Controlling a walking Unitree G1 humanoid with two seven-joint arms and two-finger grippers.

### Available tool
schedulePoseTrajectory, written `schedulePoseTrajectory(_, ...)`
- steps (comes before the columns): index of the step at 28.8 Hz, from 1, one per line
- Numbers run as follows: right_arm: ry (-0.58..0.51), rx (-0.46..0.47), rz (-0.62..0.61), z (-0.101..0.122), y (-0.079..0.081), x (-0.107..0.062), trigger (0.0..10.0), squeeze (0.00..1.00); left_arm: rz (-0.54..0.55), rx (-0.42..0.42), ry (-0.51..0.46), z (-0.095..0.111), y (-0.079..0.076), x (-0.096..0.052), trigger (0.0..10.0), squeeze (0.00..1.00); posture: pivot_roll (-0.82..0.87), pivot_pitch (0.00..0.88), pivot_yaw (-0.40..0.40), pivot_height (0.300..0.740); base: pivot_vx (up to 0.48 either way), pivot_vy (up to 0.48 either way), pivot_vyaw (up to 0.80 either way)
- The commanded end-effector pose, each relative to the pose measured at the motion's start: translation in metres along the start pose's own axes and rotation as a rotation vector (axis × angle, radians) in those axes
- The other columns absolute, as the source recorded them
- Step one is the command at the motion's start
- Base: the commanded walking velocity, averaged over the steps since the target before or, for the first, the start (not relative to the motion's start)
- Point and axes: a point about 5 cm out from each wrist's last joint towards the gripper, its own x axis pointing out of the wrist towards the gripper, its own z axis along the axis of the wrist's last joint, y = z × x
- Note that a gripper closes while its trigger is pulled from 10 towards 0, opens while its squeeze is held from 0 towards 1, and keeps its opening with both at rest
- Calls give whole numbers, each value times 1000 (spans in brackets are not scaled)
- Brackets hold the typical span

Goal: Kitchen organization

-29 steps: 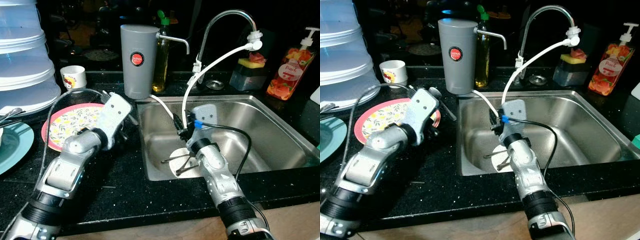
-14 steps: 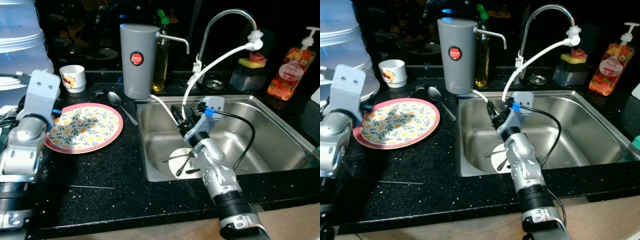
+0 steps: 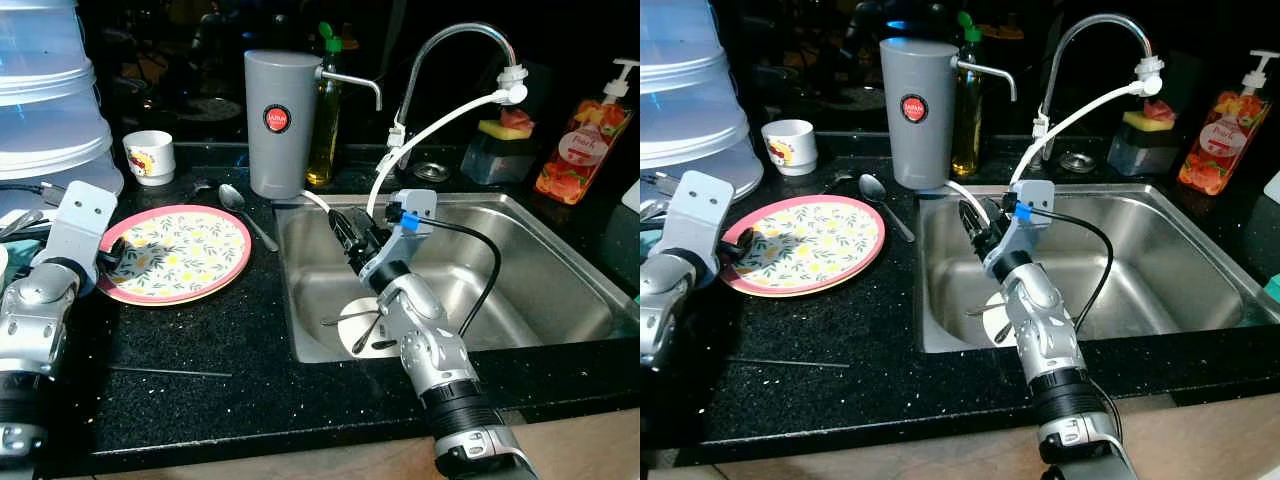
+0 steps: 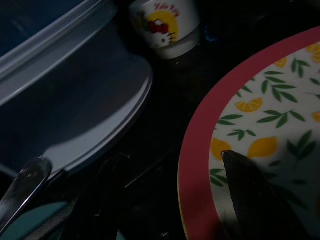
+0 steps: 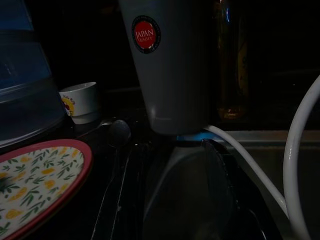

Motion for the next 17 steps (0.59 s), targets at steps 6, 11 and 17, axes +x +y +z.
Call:
schedulePoseTrajectory(6,-30,4,13,10,0,3,10000,0,-25,-24,-82,9,-3,6,10000,0,72,17,-62,740,0,0,0)
schedulePoseTrajectory(11,-35,9,13,12,0,4,10000,0,-48,-69,-97,11,-2,9,10000,0,73,19,-65,740,0,0,0)
schedulePoseTrajectory(17,-35,12,14,14,0,5,10000,0,-153,-42,-61,0,-12,12,10000,0,69,23,-67,740,0,0,0)
